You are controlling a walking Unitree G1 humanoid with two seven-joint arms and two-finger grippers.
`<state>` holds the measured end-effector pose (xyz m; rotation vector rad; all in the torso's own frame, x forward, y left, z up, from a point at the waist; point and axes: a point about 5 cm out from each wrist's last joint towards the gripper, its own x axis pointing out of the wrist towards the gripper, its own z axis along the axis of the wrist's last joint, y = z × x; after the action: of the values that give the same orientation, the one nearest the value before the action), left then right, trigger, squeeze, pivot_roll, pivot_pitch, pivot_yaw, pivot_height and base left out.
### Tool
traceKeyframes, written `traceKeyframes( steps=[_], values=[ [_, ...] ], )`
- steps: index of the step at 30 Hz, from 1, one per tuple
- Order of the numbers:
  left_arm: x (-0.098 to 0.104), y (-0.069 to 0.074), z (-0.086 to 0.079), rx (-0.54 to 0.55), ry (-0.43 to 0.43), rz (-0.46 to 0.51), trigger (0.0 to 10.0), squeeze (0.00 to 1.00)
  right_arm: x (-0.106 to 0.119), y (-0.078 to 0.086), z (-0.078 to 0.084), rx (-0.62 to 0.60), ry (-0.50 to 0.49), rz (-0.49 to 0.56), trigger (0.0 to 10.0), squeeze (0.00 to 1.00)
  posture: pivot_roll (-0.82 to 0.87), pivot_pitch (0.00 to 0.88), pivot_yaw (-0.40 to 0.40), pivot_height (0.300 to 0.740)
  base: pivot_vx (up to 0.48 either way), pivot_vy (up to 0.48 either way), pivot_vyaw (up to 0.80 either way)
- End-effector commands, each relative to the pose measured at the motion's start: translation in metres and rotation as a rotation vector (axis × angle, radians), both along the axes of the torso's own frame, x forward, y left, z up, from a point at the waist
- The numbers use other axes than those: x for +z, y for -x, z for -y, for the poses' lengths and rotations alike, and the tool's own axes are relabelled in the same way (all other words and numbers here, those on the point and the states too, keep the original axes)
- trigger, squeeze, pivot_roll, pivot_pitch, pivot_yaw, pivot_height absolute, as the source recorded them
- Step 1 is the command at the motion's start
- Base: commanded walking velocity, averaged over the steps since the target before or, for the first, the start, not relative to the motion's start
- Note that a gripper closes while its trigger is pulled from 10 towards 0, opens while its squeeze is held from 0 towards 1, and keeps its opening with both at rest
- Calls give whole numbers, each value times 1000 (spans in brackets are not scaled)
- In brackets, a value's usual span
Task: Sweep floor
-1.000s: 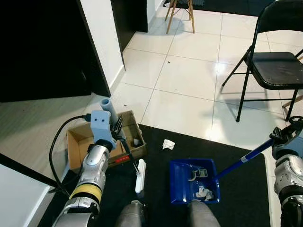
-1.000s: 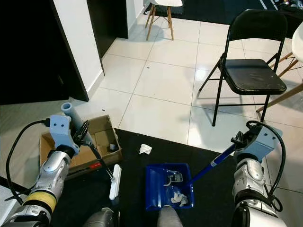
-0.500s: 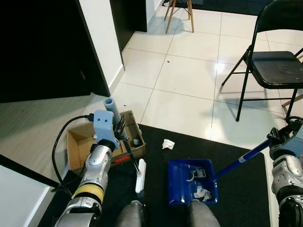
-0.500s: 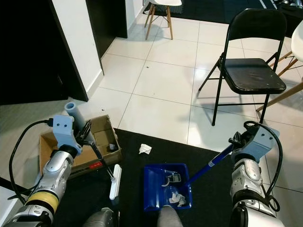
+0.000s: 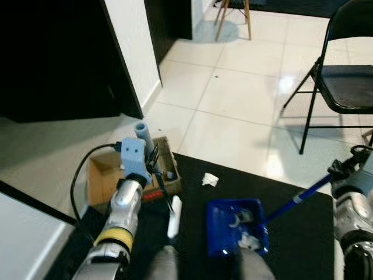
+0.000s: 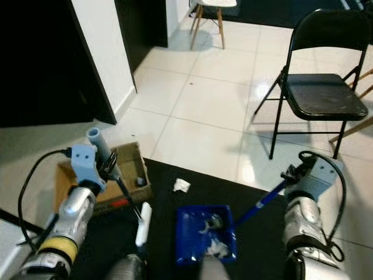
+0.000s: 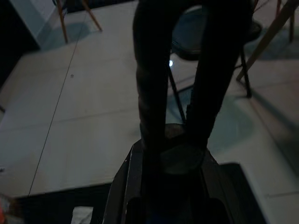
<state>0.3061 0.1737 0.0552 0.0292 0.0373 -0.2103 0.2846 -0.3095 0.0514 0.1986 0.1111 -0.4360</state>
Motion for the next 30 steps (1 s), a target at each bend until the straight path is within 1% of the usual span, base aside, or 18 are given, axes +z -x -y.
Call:
traceKeyframes(
  steps=[1, 3, 15, 20, 30],
  values=[
    [-5, 2, 0, 3, 12, -28, 10000, 0, 3, 0, 3, -11, 14, 19, 10000, 0, -27, 85, 5, 740, 0, 0, 0],
    [-5, 2, -1, 14, 23, -35, 10000, 0, 3, 0, 3, -10, 12, 17, 10000, 0, -26, 86, 5, 740, 0, 0, 0],
    [-5, 1, -3, 11, 18, -38, 10000, 0, 1, 2, 4, -16, 7, 5, 10000, 0, -26, 89, 7, 740, 0, 0, 0],
    [-5, 1, -1, -2, -10, -35, 10000, 0, 1, 2, 4, -17, 7, 2, 10000, 0, -26, 89, 6, 740, 0, 0, 0],
    [-5, 1, 0, -4, -9, -35, 10000, 0, 1, 2, 3, -19, 9, 4, 10000, 0, -25, 91, 8, 740, 0, -424, 0]
  ],
)
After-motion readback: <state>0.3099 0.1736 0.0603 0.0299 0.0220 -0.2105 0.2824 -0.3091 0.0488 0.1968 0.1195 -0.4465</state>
